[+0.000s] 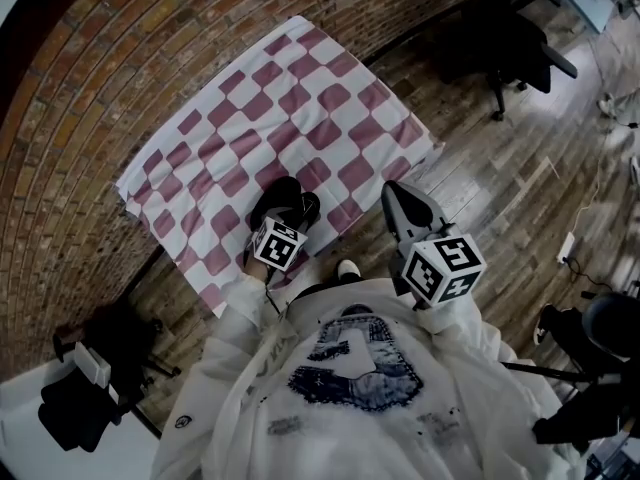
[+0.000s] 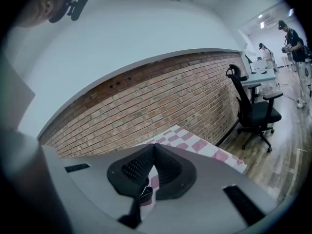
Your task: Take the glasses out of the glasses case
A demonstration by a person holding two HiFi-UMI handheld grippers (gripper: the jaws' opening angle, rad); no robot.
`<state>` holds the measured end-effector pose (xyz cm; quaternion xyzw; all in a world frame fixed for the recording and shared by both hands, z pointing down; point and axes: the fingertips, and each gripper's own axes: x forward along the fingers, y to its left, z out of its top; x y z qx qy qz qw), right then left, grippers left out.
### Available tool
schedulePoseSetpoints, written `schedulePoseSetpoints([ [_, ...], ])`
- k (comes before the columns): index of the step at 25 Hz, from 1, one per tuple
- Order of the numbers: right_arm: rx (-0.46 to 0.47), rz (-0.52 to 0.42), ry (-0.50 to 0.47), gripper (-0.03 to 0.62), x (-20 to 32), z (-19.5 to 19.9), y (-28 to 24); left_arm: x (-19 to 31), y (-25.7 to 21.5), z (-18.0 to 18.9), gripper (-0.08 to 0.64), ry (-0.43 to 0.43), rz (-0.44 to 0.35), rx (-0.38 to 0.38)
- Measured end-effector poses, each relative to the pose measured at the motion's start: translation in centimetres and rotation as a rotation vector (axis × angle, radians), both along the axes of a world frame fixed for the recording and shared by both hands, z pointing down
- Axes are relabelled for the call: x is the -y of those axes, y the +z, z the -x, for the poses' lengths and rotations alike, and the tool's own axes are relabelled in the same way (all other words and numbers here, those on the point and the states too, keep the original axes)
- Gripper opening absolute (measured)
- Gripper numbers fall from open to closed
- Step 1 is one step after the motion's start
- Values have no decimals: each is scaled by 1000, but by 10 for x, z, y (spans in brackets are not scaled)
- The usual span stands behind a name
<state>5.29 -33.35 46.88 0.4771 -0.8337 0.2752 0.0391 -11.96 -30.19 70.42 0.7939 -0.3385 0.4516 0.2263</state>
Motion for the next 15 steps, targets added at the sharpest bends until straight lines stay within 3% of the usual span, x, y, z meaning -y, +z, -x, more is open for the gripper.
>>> schedulePoseSetpoints([
  [15,10,10,11,14,0,-11,0,-3,11,-2,67,-7,30,22],
])
